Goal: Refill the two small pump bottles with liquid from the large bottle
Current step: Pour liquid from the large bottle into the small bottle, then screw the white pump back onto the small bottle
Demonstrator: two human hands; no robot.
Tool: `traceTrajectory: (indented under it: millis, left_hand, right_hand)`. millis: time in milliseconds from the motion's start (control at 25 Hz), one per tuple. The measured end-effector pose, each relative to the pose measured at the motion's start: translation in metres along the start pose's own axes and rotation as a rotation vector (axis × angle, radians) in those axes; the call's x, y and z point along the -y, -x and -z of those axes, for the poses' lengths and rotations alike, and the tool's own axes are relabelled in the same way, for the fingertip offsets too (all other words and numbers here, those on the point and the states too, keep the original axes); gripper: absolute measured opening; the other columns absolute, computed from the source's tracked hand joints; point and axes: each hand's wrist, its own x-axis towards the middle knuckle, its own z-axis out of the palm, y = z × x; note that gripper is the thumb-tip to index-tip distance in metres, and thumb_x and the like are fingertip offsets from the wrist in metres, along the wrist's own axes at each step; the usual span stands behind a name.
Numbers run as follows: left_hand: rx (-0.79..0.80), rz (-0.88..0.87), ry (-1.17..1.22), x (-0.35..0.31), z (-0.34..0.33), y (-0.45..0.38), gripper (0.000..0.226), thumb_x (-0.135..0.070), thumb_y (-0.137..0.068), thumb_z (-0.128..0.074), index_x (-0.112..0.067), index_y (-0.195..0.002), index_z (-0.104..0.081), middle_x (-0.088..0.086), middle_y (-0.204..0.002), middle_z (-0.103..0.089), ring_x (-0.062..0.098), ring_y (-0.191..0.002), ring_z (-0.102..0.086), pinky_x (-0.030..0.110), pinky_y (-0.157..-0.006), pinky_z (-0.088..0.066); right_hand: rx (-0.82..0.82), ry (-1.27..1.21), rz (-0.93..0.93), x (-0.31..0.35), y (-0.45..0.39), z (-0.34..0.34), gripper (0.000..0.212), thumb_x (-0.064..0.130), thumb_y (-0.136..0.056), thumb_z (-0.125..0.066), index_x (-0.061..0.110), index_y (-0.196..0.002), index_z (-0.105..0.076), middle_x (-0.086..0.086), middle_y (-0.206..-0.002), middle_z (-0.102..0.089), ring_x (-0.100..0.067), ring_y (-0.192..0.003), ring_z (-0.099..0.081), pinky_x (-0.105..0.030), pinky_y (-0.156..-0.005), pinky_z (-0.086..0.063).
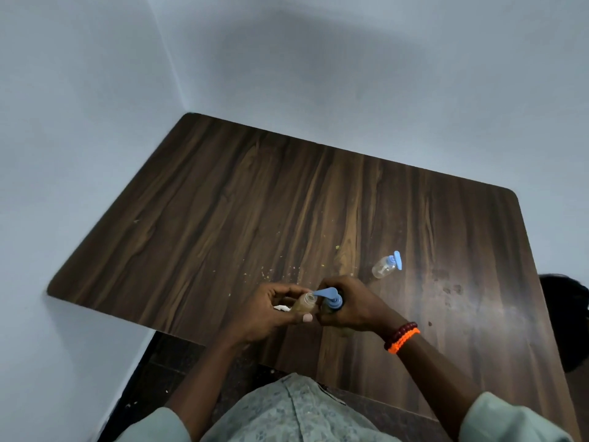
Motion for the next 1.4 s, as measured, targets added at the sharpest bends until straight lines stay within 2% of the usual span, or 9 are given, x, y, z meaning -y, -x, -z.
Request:
traceTrajectory:
  millis: [120,200,360,440,520,880,1040,1120,1400]
  left_hand:
    - [-0.111,0.005,0.046,0.009,0.011,-0.001,0.044,-0.001,-0.075,-0.090,-0.010,-0.117,-0.078,0.003,-0.114,-0.082,0.014,-0.109,-0.077,0.029,-0.097,-0.059]
    - [-0.159,0.017,0.082,0.012,0.018,0.002,0.045,0.006,-0.075,-0.088,-0.006,-0.117,-0.077,0.005,-0.115,-0.082,0.018,-0.111,-0.077,0.023,-0.095,-0.060]
    - [-0.183,0.066,0.140,0.020,0.031,0.014,0.045,0.003,-0.078,-0.087,-0.006,-0.121,-0.075,0.009,-0.120,-0.080,0.028,-0.118,-0.074,0.029,-0.103,-0.058]
    - [-0.172,0.111,0.162,0.023,0.030,0.018,0.045,0.002,-0.081,-0.085,-0.006,-0.124,-0.074,0.008,-0.123,-0.079,0.026,-0.121,-0.073,0.032,-0.107,-0.057]
    - [-0.166,0.152,0.175,0.026,0.029,0.022,0.044,0.001,-0.084,-0.082,-0.008,-0.126,-0.072,0.007,-0.126,-0.078,0.023,-0.122,-0.073,0.029,-0.106,-0.056]
    - [-0.181,0.183,0.165,0.022,0.013,0.010,0.042,0.000,-0.091,-0.076,-0.008,-0.131,-0.069,0.008,-0.130,-0.076,0.023,-0.125,-0.071,0.030,-0.104,-0.058]
    - [-0.159,0.184,0.166,0.016,0.004,0.003,0.040,0.001,-0.092,-0.074,-0.008,-0.131,-0.069,0.010,-0.131,-0.075,0.026,-0.125,-0.070,0.029,-0.102,-0.059]
    - [-0.149,0.175,0.166,0.015,-0.001,0.001,0.039,0.000,-0.093,-0.074,-0.009,-0.131,-0.069,0.007,-0.130,-0.076,0.023,-0.124,-0.071,0.028,-0.101,-0.059]
    - [-0.112,0.150,0.172,0.015,-0.013,-0.004,0.042,0.001,-0.093,-0.074,-0.011,-0.133,-0.068,0.003,-0.133,-0.075,0.019,-0.126,-0.070,0.029,-0.104,-0.057]
  right_hand:
    - [0.000,-0.018,0.022,-0.004,-0.034,0.012,0.024,0.027,-0.076,-0.085,0.014,-0.091,-0.071,-0.002,-0.090,-0.075,-0.016,-0.082,-0.073,-0.046,-0.075,-0.062]
    - [-0.037,-0.029,-0.004,-0.011,-0.059,0.022,0.028,0.033,-0.074,-0.088,0.015,-0.090,-0.073,-0.001,-0.090,-0.077,-0.014,-0.084,-0.074,-0.045,-0.078,-0.062]
    - [0.025,0.003,-0.022,-0.020,-0.106,0.031,0.027,0.033,-0.076,-0.091,0.020,-0.090,-0.072,0.003,-0.091,-0.076,-0.010,-0.085,-0.073,-0.036,-0.077,-0.062]
    - [0.075,-0.015,-0.024,-0.022,-0.128,0.033,0.028,0.031,-0.076,-0.091,0.016,-0.092,-0.073,-0.001,-0.093,-0.076,-0.015,-0.087,-0.073,-0.040,-0.079,-0.062]
    - [0.117,-0.026,-0.001,-0.024,-0.145,0.032,0.031,0.031,-0.075,-0.092,0.012,-0.092,-0.073,-0.004,-0.092,-0.076,-0.018,-0.087,-0.073,-0.043,-0.079,-0.062]
    - [0.359,0.082,0.088,-0.025,-0.175,0.038,0.026,0.031,-0.077,-0.093,0.019,-0.090,-0.074,0.006,-0.093,-0.074,-0.008,-0.090,-0.069,-0.026,-0.080,-0.053]
    - [0.423,0.317,0.079,-0.014,-0.174,0.058,0.053,0.038,-0.077,-0.092,0.020,-0.121,-0.068,0.011,-0.114,-0.054,-0.007,-0.106,-0.049,-0.024,-0.089,-0.041]
    - [0.422,0.351,0.054,-0.015,-0.174,0.068,0.059,0.036,-0.074,-0.093,0.022,-0.124,-0.065,0.010,-0.118,-0.051,-0.009,-0.110,-0.046,-0.023,-0.088,-0.040]
    - [0.315,0.281,-0.100,-0.026,-0.150,0.072,0.074,0.029,-0.069,-0.095,0.029,-0.134,-0.058,0.002,-0.138,-0.059,-0.020,-0.126,-0.056,-0.042,-0.106,-0.051]
